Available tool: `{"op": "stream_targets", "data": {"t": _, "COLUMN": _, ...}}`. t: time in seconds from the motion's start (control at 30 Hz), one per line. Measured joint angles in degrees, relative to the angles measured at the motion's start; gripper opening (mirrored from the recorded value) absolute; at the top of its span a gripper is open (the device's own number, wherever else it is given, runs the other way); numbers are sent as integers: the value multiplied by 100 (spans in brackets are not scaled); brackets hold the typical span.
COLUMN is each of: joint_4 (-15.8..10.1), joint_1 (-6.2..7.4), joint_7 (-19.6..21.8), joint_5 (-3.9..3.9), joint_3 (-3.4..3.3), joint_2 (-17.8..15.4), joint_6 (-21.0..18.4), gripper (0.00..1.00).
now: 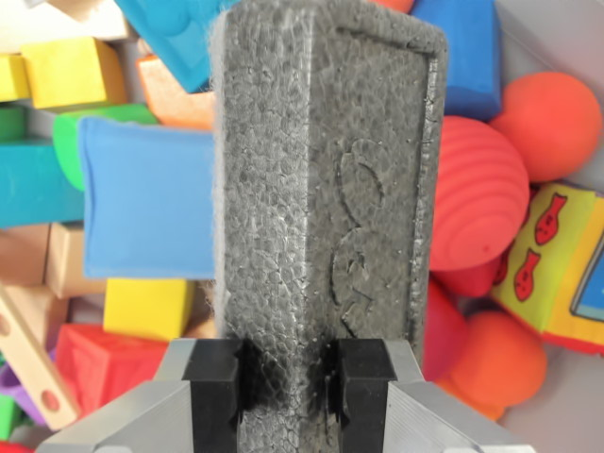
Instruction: Pick an object from the bin
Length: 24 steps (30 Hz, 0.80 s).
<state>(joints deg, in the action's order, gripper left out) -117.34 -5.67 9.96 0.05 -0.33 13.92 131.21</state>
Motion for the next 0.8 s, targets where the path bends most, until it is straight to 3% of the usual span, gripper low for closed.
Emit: {"op": "stream_targets", "data": {"t": 0.8, "joint_4": 641, "joint_1": 0, "joint_7": 0, "joint_5": 0, "joint_3": 0, "joint_2": -654, "joint_6": -1286, "gripper": 0}}
